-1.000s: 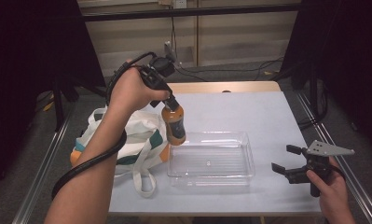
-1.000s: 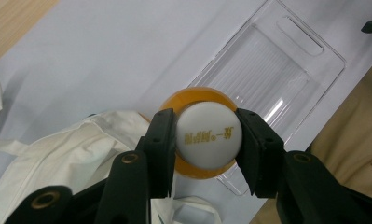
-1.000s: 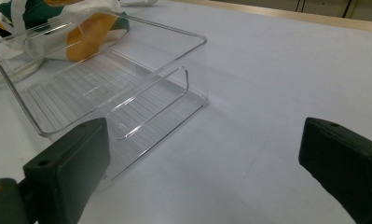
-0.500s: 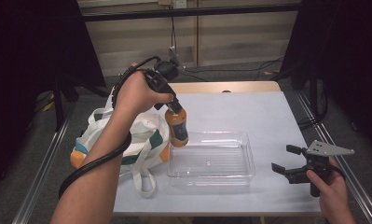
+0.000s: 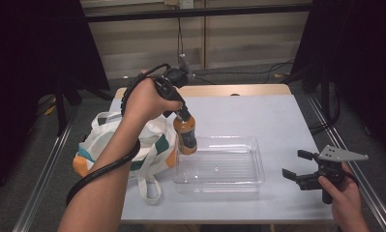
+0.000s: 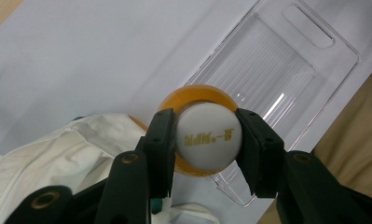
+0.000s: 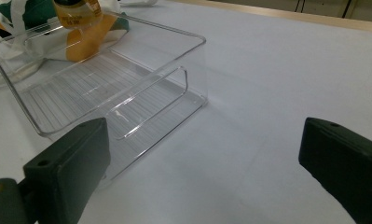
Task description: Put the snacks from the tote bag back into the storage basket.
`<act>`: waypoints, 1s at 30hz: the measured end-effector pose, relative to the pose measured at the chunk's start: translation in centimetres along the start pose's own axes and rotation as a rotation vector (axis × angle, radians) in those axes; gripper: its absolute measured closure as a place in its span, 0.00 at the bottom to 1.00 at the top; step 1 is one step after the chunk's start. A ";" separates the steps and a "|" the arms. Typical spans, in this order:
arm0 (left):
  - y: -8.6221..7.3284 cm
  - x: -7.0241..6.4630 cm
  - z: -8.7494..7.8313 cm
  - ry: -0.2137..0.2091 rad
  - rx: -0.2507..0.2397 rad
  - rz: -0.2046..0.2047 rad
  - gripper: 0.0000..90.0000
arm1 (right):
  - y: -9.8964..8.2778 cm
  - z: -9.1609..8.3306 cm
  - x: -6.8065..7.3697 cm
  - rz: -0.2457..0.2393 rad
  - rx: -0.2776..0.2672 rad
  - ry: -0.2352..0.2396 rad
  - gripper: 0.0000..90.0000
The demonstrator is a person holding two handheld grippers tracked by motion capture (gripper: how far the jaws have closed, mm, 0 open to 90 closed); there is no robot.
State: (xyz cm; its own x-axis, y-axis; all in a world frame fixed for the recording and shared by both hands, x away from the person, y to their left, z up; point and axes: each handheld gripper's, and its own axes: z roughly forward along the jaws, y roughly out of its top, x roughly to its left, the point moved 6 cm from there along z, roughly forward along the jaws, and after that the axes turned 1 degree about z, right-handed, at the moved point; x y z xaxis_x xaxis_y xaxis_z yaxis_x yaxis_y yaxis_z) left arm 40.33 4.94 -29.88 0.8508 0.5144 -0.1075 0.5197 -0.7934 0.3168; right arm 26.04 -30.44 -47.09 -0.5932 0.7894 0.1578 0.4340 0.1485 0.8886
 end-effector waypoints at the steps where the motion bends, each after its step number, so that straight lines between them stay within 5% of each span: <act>1: -0.1 0.0 0.1 -0.002 0.004 0.001 0.66 | 0.0 0.0 0.0 0.002 0.001 0.000 0.02; 30: -0.8 0.6 2.3 0.002 0.043 -0.019 0.66 | 0.0 0.0 0.0 -0.001 0.004 -0.001 0.02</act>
State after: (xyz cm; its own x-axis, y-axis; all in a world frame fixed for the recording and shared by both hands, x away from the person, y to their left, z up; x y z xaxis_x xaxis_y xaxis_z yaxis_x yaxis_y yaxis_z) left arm 40.66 5.15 -32.33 0.8405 0.5304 -0.1110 0.5389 -0.7968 0.2734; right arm 26.00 -30.44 -47.09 -0.5932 0.7897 0.1564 0.4357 0.1515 0.8873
